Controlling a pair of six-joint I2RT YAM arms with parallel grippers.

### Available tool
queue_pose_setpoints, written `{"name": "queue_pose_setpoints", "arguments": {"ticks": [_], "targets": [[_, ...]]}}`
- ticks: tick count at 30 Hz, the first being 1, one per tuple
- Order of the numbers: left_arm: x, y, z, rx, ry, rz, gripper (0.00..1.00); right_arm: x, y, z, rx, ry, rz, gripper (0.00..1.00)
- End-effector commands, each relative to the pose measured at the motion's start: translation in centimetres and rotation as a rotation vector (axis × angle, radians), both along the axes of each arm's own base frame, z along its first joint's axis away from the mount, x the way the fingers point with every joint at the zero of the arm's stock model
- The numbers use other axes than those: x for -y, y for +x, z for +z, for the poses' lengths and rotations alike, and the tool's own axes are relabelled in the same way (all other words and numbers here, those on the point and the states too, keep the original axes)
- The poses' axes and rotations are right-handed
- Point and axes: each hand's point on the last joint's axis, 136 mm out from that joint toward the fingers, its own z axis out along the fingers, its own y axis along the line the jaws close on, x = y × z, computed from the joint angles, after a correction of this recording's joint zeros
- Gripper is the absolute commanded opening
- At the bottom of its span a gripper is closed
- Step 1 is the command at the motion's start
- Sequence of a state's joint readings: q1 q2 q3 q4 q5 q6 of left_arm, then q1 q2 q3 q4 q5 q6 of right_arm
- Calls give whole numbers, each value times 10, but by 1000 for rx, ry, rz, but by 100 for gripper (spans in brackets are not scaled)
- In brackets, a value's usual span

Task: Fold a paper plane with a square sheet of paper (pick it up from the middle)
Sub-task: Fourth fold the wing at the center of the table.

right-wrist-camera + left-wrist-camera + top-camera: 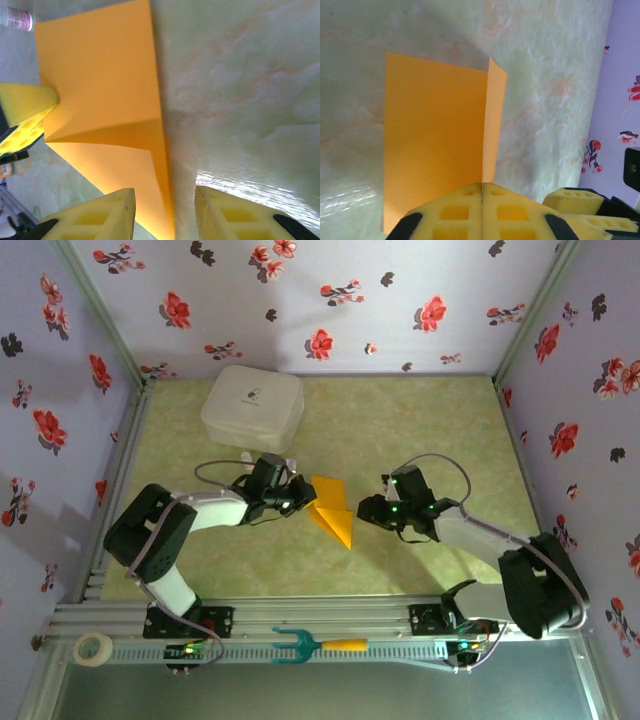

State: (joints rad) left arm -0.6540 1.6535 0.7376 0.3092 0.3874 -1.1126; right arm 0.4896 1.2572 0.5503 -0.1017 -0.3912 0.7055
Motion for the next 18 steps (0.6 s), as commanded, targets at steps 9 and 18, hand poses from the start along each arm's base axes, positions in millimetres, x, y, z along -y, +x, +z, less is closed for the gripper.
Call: {"name": "queue_pose_setpoints", "arguments": {"ticks": [9,18], "targets": [[-11,2,9,51,45,38,0,5,3,10,169,-103,56,38],[7,1,8,30,-8,-28,14,-18,-8,23,404,-211,231,39]]}}
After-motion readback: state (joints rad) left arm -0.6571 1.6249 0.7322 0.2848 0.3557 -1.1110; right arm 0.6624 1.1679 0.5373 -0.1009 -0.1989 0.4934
